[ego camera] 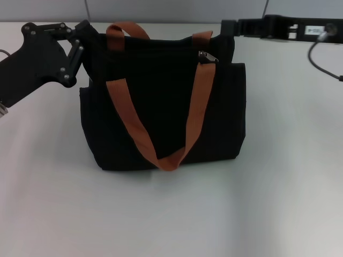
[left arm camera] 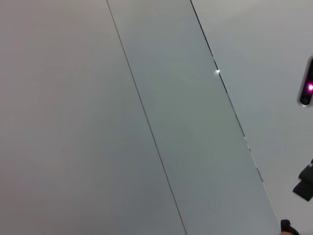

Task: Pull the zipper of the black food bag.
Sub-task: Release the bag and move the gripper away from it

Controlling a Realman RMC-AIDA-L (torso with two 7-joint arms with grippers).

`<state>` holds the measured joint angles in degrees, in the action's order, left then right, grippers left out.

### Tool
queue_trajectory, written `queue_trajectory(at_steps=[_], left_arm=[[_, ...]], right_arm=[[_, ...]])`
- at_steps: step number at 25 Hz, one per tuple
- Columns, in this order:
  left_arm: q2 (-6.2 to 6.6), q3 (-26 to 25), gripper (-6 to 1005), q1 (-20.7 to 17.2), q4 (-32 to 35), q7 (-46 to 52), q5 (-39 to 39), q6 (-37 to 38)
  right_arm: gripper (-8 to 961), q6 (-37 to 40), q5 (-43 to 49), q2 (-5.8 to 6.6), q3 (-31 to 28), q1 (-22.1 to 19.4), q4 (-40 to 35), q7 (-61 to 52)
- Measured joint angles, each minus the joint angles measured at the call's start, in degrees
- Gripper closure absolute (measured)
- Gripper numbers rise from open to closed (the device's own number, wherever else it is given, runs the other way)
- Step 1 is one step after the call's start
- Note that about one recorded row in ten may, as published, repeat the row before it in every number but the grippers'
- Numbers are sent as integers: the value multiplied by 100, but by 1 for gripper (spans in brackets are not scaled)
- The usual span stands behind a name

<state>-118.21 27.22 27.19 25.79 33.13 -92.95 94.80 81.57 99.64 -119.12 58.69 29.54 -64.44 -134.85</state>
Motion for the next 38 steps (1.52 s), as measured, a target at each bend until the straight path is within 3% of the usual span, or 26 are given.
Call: queue_trajectory(at_steps=[4, 7, 8, 9, 19, 24, 28, 38], left_arm=[[0, 2, 827, -2, -17, 0, -1, -6], [0, 3, 826, -7, -32, 0, -2, -17], [0, 3, 826, -7, -32, 0, -2, -17], [0, 3, 825, -12, -36, 0, -3, -20], [-8, 3, 821, -63, -41, 116, -4, -120], [-7, 27, 819, -83, -39, 270, -32, -136], [-7, 41, 817, -94, -38, 628, -49, -158], [21, 51, 813, -195, 9, 1403, -54, -200]], right_arm=[[785, 756, -461, 0, -644, -1, 647, 1106], [553, 1499, -868, 33, -998, -3, 1209, 2154], [520, 1499, -868, 33, -998, -3, 1209, 2154], [488, 1974, -994, 57, -1265, -22, 1618, 2937], [155, 2892, -684, 16, -1376, -631, 2550, 5775], [144, 3185, 338, 21, -1368, -641, 2816, 6523], [136, 2943, 922, 9, -1368, -632, 3241, 7145], [136, 2780, 960, 13, -1331, -628, 3456, 7269]])
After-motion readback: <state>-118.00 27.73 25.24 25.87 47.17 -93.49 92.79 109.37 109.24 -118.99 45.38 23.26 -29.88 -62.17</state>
